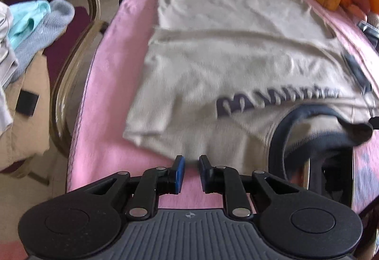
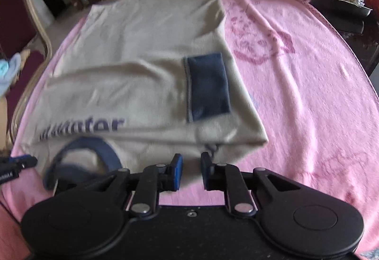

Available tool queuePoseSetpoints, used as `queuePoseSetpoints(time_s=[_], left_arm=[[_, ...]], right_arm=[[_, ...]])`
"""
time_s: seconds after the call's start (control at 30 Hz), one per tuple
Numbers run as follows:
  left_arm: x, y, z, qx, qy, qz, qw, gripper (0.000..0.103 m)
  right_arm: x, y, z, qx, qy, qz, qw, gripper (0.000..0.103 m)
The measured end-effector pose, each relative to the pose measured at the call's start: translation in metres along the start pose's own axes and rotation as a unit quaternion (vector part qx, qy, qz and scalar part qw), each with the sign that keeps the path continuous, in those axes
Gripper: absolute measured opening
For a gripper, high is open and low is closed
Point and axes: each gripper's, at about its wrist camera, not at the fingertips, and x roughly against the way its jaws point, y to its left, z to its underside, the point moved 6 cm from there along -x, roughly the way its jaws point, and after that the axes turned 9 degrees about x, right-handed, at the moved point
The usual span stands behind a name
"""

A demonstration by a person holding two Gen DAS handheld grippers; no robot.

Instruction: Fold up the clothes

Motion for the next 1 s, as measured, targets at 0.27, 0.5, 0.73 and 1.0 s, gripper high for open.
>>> queuePoseSetpoints(time_s=[0.27, 0.5, 0.73, 1.0], left_arm=[[0.052, 0.024, -0.038, 0.035, -0.066, -0.003, 0.9972, 0.018], [0.085, 0.030, -0.131, 0.042, -0.135, 0.001, 0.9899, 0.027], [0.027, 0.031, -0.220, 0.075, -0.139, 0.008, 0.9874, 0.028], [-0.071, 0.038, -0.319, 0.129, -0.119, 0.021, 0.9843, 0.031]], right_arm=[[0.062, -0.007, -0.020, -0.040, -0.058, -0.035, 0.997, 0.017], [0.127, 0.002, -0.108, -0.025, -0.166, -0.039, 0.985, 0.030], [0.102, -0.009, -0.187, -0.011, -0.196, 0.002, 0.981, 0.052], [-0.006, -0.066, -0.269, -0.027, -0.187, 0.002, 0.982, 0.032]])
